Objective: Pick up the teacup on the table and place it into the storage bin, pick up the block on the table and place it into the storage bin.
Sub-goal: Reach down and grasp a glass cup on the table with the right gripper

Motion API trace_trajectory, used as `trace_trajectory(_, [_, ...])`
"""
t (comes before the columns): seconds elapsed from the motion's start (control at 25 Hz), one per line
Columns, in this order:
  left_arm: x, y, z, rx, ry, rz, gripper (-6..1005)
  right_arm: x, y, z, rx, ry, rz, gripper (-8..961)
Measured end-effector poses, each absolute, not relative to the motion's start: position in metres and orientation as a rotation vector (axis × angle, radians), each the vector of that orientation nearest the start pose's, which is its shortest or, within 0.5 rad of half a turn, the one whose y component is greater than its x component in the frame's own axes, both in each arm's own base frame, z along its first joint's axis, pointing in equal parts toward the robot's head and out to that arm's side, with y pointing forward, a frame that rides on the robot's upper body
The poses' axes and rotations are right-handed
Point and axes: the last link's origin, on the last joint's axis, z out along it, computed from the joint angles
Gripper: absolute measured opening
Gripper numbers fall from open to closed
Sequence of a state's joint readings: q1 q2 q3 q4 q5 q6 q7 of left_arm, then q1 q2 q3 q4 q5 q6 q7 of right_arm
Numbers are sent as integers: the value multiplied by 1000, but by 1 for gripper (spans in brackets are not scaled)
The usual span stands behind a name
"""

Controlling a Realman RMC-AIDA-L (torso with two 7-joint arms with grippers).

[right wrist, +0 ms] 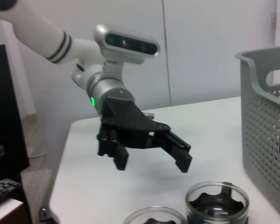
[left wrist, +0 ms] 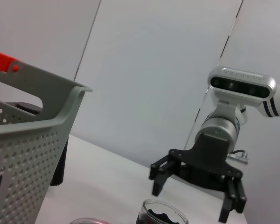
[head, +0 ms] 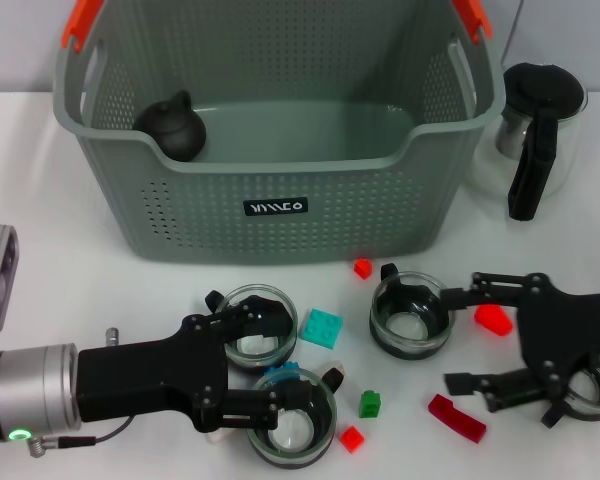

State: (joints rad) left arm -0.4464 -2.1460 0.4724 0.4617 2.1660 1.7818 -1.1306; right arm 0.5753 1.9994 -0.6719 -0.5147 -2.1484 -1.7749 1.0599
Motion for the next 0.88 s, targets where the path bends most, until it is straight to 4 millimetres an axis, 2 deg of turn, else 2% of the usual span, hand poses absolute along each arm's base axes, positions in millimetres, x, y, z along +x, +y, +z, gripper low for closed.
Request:
trace_trajectory(0.2, [-273,251,-44,-2803,-663,-1019,914,274,288,24,-3033,194,742,944])
trace_trajectory(0.4, [-273,250,-46,-2791,-686,-1039,913,287,274,47,-3071,217,715,945])
trace_trajectory(0.64, [-277,249,-48,-2750,-722,-1028,911,307,264,73,-3070,270,554,945])
trace_trajectory(0.88, [-278,250,-53,-2722,-752,-1025,910,314,268,93,-3084,356,333,945])
